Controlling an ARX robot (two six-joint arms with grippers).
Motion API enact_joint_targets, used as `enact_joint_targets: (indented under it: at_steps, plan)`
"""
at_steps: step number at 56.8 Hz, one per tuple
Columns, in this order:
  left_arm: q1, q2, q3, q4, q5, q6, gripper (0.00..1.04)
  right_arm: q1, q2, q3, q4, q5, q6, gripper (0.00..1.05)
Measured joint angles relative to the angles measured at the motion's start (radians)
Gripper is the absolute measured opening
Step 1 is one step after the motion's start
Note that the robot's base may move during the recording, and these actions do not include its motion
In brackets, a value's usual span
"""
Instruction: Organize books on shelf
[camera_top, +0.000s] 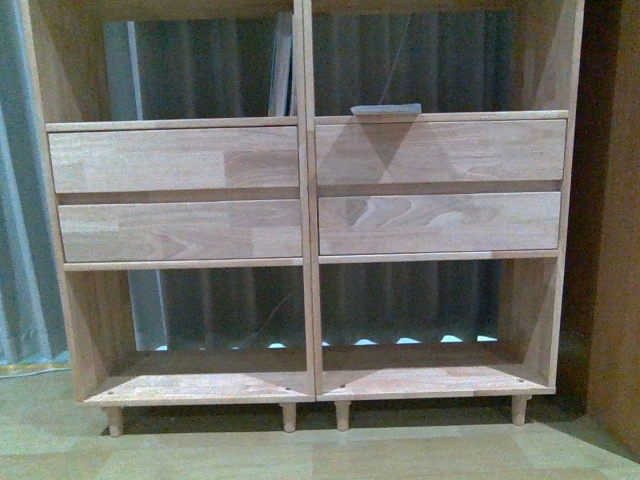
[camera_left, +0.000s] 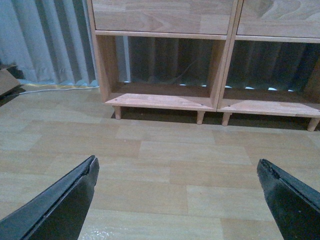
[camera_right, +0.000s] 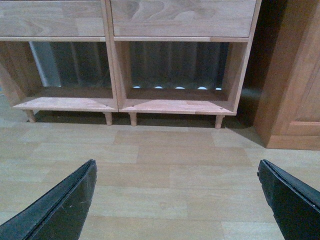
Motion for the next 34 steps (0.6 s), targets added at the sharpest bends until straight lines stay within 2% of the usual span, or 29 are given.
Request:
enact_joint_targets:
  at_steps: [34]
  plan:
    - [0.0, 0.0, 0.0, 0.0, 0.0, 0.0, 0.98, 0.0, 0.0, 0.0, 0.0, 0.0, 0.0, 0.98]
